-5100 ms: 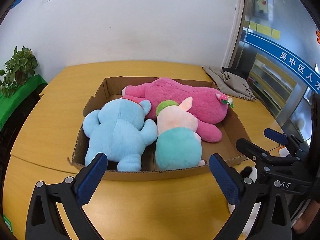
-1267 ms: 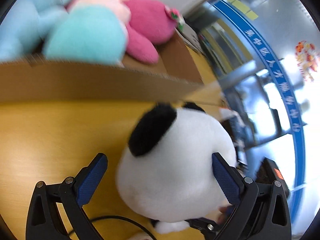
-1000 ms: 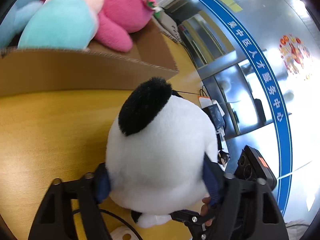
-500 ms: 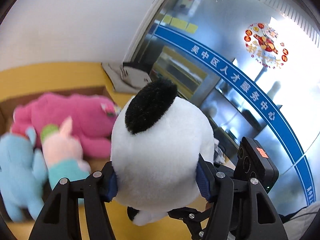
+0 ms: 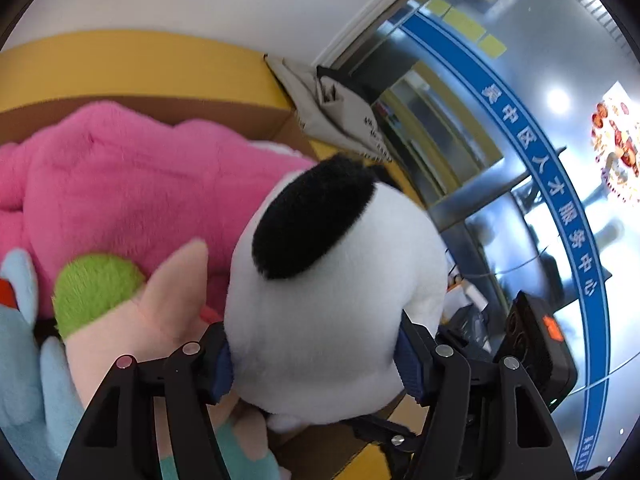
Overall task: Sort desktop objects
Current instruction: 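Carry the panda plush into the box and open both grippers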
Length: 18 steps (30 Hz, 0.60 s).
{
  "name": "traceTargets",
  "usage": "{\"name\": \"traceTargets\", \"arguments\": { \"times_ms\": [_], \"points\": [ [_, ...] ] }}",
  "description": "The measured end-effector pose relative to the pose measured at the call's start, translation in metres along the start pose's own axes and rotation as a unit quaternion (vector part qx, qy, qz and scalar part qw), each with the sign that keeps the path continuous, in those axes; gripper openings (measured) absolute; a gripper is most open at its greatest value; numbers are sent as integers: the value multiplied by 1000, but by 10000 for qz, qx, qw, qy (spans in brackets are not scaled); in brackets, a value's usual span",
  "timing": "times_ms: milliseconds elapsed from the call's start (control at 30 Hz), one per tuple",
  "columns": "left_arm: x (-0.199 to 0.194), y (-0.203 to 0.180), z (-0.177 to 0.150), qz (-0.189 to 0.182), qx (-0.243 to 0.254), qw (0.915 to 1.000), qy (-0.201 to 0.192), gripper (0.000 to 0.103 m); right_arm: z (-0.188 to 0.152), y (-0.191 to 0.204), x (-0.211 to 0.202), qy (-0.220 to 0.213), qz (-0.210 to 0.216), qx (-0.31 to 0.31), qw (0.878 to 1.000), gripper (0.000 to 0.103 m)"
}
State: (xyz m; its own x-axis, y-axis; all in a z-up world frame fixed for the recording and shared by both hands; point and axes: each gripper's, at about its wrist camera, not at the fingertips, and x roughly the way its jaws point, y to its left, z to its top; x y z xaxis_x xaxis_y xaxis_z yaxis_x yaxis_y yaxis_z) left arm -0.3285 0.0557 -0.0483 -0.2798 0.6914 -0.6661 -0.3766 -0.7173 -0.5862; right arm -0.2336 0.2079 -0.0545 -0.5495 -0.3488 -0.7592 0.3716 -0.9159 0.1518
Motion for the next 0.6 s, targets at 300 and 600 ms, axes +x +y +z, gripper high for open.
{"name": "traceTargets", "arguments": {
  "times_ms": [300,600],
  "points": [
    [6,0,-3,162,5,9998,143,73,9,-33,-68,-510,41,403,9979,79],
    [-2,-2,-10,424,89,9991,-35,79,84,-35,-15,-130,-568,513,9970,78]
  ]
}}
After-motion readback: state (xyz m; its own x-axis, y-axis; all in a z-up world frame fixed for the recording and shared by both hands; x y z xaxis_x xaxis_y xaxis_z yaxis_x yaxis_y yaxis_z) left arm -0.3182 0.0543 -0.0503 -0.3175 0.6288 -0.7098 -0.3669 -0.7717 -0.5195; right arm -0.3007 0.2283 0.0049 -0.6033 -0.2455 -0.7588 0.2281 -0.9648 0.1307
